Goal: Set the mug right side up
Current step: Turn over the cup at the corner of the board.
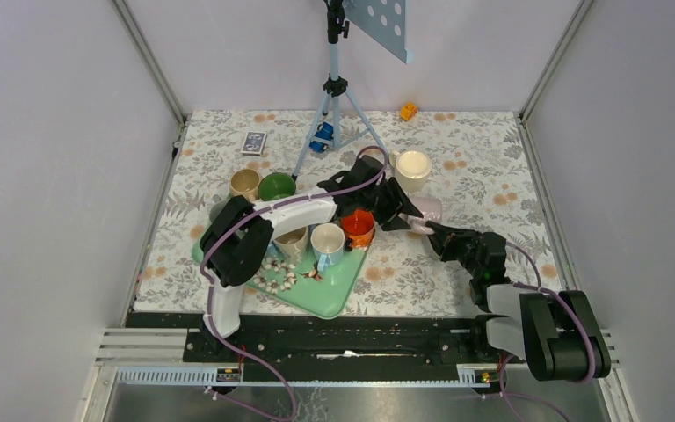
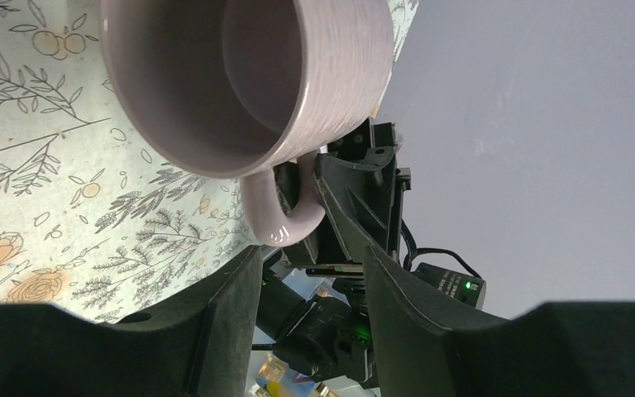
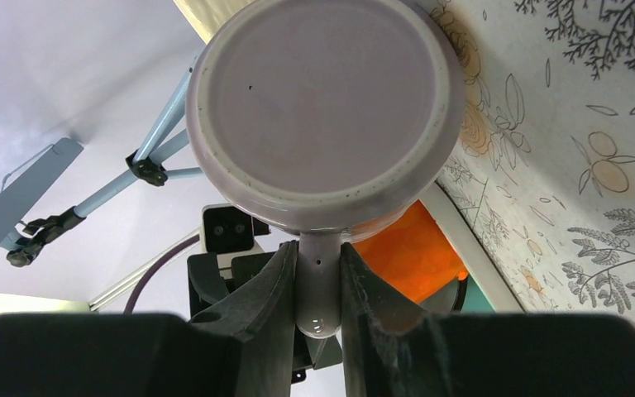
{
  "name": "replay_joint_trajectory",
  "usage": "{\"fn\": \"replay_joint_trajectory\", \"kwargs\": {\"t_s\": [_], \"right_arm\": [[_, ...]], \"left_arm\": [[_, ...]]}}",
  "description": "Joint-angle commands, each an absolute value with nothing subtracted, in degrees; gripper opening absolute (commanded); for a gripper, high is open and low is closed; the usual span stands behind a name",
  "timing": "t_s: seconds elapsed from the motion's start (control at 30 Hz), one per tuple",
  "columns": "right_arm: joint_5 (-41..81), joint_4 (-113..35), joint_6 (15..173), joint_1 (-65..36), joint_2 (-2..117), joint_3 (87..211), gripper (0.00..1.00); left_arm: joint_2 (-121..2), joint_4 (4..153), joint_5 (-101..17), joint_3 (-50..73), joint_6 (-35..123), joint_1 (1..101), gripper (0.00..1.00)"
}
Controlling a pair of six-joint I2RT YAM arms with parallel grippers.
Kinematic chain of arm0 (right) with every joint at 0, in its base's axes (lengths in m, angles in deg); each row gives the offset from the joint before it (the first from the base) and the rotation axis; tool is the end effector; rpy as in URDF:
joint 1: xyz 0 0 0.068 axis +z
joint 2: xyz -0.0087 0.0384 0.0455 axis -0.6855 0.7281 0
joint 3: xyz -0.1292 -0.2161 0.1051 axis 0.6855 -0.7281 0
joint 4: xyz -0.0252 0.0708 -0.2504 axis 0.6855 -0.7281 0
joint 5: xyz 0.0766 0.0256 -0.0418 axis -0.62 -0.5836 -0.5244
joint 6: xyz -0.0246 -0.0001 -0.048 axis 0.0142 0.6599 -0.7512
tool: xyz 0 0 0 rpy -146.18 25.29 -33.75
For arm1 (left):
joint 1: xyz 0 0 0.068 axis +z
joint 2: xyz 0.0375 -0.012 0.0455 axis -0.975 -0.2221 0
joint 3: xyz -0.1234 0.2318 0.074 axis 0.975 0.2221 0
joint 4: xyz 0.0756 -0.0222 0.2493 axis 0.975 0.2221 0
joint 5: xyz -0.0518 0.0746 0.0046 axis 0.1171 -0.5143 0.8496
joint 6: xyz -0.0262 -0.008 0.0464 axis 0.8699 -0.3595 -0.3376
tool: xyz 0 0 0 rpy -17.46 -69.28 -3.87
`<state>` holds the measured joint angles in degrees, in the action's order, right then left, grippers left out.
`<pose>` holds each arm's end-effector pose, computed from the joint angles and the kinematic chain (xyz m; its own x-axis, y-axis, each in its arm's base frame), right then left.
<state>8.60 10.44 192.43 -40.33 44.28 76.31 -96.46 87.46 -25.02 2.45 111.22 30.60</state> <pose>0.1810 0.0213 0.1321 -0.2830 0.8957 0.3429 0.3615 -0.2315 0.9032 0.2955 -0.3343 0.2148 -0.9508 -0.2889 0.1119 -0.2522 0.5121 -0.8211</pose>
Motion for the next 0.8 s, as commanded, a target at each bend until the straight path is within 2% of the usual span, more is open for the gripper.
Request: {"fn": "replay_joint_trajectory", "kwargs": {"t_s": [0.0,0.43,0.77], "right_arm": [[4.58,19.36,195.58,-40.64,45.47,76.17,0.0],[2.4,31.49,200.13,-40.7,53.32,75.61,0.0],[0.73,36.15,201.76,-40.72,55.59,75.19,0.0]], "left_arm": [[-98.76,85.87,-21.85,-0.93,109.14,30.94,0.52],[-101.05,86.84,-22.6,-2.1,108.24,30.31,0.48],[-103.36,87.36,-23.12,-4.94,107.58,30.33,0.39]]}}
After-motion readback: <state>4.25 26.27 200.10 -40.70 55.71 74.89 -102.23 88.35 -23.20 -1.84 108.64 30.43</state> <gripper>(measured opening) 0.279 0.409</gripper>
